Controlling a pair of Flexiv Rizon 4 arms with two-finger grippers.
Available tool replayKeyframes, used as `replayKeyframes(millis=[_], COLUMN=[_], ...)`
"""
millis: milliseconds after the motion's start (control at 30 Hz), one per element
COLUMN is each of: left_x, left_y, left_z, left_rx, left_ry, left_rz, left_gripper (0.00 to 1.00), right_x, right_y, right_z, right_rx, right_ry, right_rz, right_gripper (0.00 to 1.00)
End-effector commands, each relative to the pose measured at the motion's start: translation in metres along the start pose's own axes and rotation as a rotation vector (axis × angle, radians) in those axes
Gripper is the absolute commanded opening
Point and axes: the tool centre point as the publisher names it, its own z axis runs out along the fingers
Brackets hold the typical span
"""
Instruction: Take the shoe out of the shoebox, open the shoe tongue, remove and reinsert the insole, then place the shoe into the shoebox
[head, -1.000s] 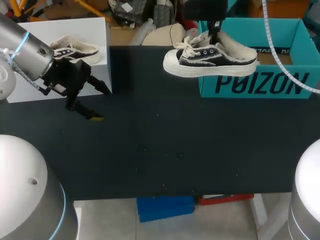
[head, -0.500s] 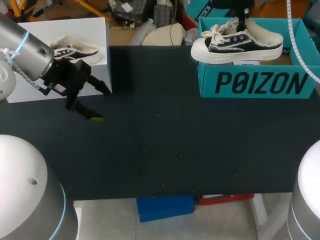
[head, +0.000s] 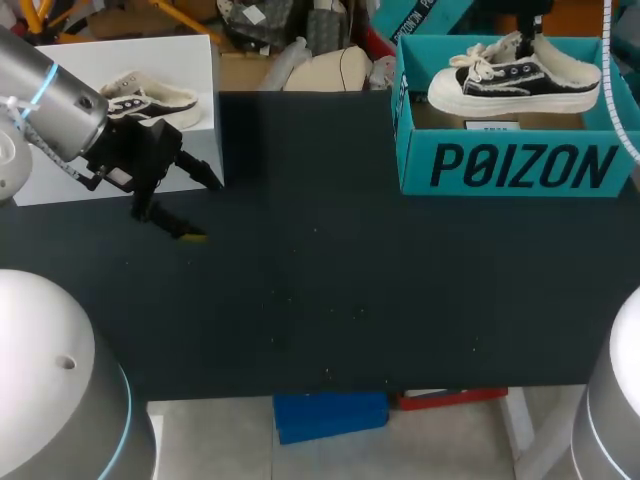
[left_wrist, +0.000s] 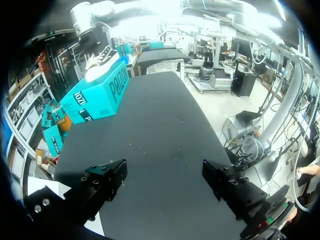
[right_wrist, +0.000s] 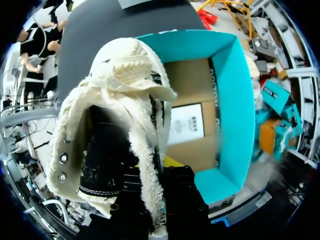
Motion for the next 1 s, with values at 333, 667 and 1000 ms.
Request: replayKeyframes(millis=[333, 667, 1000], left_x=[0.001, 0.001, 0.001], left_y=[0.0, 0.0, 0.0], left_z=[0.0, 0.0, 0.0], left_rx=[-0.004, -0.004, -0.004], left_ry=[0.0, 0.0, 0.0], left_rz=[-0.001, -0.001, -0.001], left_gripper=[1.0, 1.0, 1.0], right_x=[-0.05, -0.047, -0.037], right_y=[-0.016, -0.014, -0.004], right_z=[0.041, 0.086, 0.121], right_rx=[-0.053, -0.104, -0.126], right_ry=[0.055, 0.053, 0.074], right_rz=[0.008, 0.058, 0.077], right_gripper=[0.0, 0.0, 0.0])
